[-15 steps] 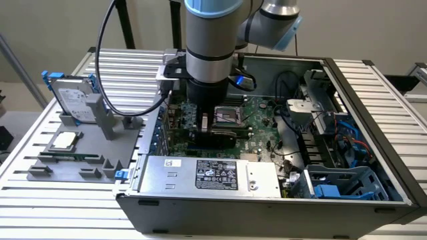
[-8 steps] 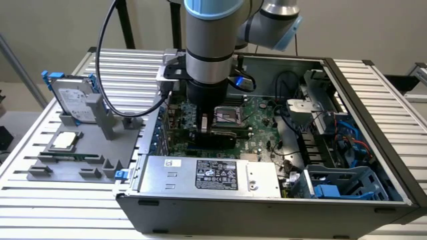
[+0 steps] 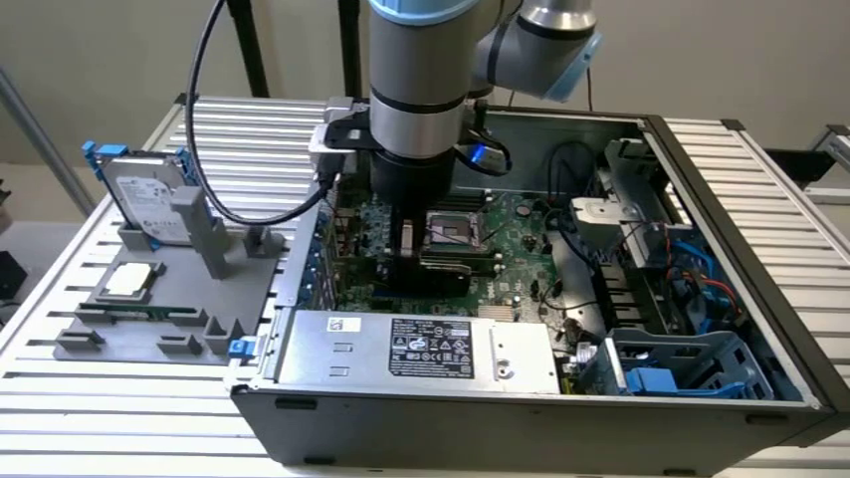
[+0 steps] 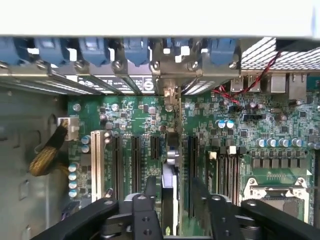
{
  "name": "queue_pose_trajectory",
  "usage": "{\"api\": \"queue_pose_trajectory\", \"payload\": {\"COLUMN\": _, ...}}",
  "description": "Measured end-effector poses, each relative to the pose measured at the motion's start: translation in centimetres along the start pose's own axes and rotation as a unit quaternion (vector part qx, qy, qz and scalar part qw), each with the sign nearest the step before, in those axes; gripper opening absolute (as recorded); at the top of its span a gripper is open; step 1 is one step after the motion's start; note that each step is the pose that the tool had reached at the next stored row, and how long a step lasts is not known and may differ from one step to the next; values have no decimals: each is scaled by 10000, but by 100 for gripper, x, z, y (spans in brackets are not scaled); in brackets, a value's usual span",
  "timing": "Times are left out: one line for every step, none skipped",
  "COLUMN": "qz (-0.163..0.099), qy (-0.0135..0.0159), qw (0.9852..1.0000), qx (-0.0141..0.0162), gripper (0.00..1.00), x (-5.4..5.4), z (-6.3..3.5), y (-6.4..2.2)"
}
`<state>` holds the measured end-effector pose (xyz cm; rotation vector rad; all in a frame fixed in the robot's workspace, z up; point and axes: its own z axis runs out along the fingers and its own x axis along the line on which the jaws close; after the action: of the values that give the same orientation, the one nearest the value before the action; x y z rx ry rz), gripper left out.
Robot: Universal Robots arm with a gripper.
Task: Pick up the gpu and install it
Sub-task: 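Insert the gpu into the slot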
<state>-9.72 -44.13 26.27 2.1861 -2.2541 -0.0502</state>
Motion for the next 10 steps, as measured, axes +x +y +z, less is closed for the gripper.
{"api": "queue_pose_trajectory", "payload": {"qz": 0, "qy": 1, "qw": 10000, "qx": 0, "gripper": 100, "x": -1, "z": -46, "y": 1}}
{"api": "queue_pose_trajectory", "payload": {"qz": 0, "qy": 1, "qw": 10000, "qx": -1, "gripper": 100, "x": -2, "z": -94, "y": 2}}
{"api": "queue_pose_trajectory", "payload": {"qz": 0, "qy": 0, "qw": 10000, "qx": 0, "gripper": 100, "x": -3, "z": -135, "y": 3}}
{"api": "queue_pose_trajectory", "payload": {"qz": 0, "qy": 2, "qw": 10000, "qx": -1, "gripper": 100, "x": -3, "z": -185, "y": 4}}
{"api": "queue_pose_trajectory", "payload": {"qz": 0, "qy": 1, "qw": 10000, "qx": 0, "gripper": 100, "x": -5, "z": -230, "y": 5}}
{"api": "queue_pose_trajectory", "payload": {"qz": 0, "qy": 2, "qw": 10000, "qx": -1, "gripper": 100, "x": -5, "z": -274, "y": 6}}
{"api": "queue_pose_trajectory", "payload": {"qz": -1, "qy": -1, "qw": 10000, "qx": 0, "gripper": 0, "x": -5, "z": -313, "y": 7}}
{"api": "queue_pose_trajectory", "payload": {"qz": -1, "qy": -6, "qw": 10000, "qx": 0, "gripper": 0, "x": -5, "z": -337, "y": 7}}
{"api": "queue_pose_trajectory", "payload": {"qz": -1, "qy": -13, "qw": 10000, "qx": -1, "gripper": 0, "x": -4, "z": -344, "y": 8}}
{"api": "queue_pose_trajectory", "payload": {"qz": -1, "qy": -18, "qw": 10000, "qx": -1, "gripper": 0, "x": -4, "z": -345, "y": 8}}
